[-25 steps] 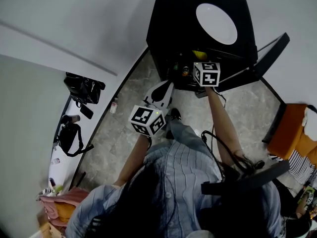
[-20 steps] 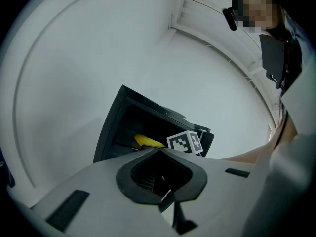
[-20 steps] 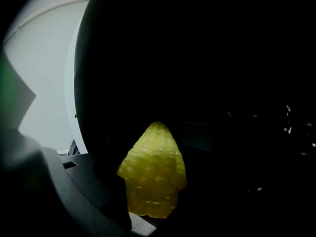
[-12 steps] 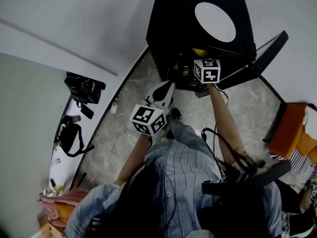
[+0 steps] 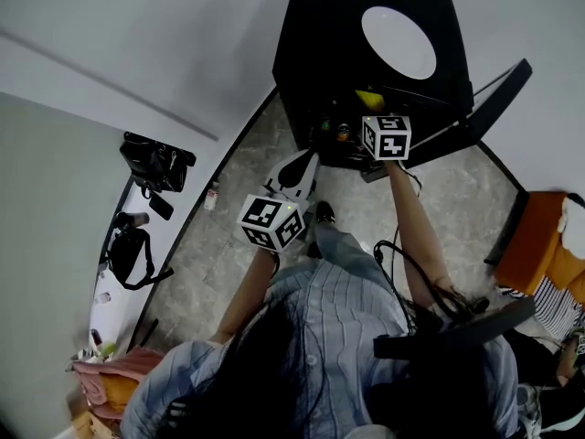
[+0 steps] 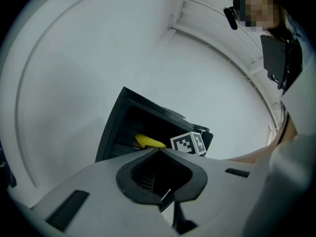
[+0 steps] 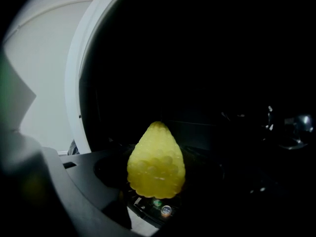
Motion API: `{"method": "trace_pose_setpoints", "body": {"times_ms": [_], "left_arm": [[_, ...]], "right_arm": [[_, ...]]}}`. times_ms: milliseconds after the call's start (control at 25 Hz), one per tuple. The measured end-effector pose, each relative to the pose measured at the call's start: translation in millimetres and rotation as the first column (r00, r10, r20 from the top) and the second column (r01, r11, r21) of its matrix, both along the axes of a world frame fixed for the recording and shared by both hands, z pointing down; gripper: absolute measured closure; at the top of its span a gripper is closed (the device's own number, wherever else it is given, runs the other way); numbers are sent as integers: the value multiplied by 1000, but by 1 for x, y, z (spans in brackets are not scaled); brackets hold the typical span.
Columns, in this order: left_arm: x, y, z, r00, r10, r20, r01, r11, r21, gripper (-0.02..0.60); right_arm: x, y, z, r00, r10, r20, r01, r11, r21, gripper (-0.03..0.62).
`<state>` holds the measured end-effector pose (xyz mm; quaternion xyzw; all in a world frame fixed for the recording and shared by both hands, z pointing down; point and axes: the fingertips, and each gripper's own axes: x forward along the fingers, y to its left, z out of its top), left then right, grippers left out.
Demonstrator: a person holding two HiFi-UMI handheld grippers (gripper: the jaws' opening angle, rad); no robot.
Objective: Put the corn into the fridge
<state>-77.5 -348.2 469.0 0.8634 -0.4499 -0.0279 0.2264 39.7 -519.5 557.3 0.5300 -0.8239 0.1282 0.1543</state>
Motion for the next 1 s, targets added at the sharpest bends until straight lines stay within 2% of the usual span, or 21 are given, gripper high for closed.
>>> {"method": "trace_pose_setpoints", "body": {"times_ms": [400, 800, 1000], "left_arm": [[6, 1, 2, 1000, 14, 2, -14, 1000, -4, 575], [6, 0, 6, 1000, 11, 15, -11, 1000, -16, 574], [3, -1, 5, 1000, 5, 20, -4, 1000, -15, 574]], "right_arm": [[6, 7, -14, 1000, 18, 13, -18, 999, 43, 333], [9, -25, -12, 1000, 23, -1, -23, 1000, 21, 335], [9, -26, -13, 999, 35, 8, -35, 998, 44, 334]]}}
